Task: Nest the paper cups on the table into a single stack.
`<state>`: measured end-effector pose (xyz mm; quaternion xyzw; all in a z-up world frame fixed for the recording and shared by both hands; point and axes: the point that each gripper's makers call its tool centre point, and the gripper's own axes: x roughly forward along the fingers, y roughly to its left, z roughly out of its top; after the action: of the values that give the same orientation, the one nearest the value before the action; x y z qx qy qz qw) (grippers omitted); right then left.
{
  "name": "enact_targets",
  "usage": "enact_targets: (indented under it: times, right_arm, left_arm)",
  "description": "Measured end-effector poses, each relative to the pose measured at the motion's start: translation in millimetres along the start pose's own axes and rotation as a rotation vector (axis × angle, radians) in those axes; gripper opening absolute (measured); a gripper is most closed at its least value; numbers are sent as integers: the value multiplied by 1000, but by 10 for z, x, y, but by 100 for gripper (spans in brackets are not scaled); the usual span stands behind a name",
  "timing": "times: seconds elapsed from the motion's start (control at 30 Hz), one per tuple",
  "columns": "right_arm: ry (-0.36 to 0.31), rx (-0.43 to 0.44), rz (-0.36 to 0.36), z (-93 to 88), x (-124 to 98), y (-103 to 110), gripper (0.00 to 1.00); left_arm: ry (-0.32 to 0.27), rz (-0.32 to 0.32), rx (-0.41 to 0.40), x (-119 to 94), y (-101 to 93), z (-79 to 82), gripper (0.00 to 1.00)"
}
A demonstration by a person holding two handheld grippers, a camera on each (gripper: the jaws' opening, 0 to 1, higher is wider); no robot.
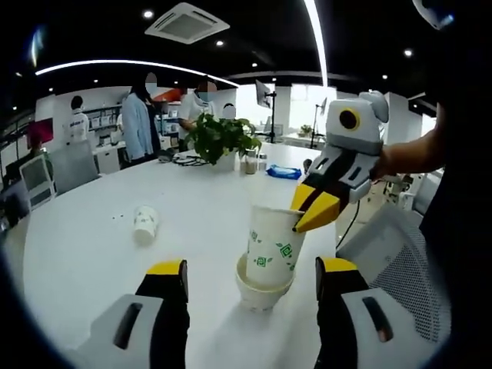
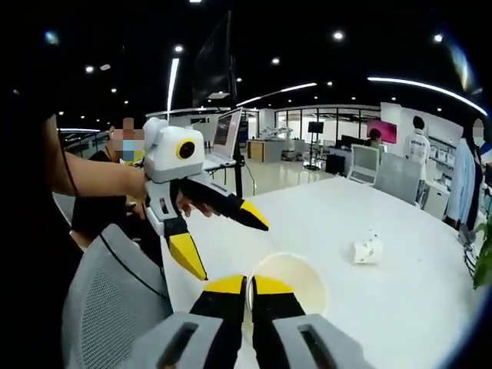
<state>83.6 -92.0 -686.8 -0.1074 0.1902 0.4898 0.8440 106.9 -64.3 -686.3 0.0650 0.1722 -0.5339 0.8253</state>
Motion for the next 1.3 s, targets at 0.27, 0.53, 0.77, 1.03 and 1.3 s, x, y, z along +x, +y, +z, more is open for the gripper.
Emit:
enact_targets:
  times: [0.27,0.53,0.77,1.03,1.3]
  right_arm:
    - [83,-89,10,-161,125,41,0]
    - [134,-106,32,-330,200,56,3]
    - [145,-93,32,-425,235,59,5]
    - [81,-60,15,-315,172,55,13]
    - [5,6,-71,-203,57,-107,36]
  left_arm:
    - [12,19,-4,-47,36,-41,65]
    - [20,24,-7,-42,40,-77,64]
    - [33,33,-3,-28,66,-111,64]
    - [36,53,-1,-27,170,-125,64]
    - [39,94,10,1,350,-66,65]
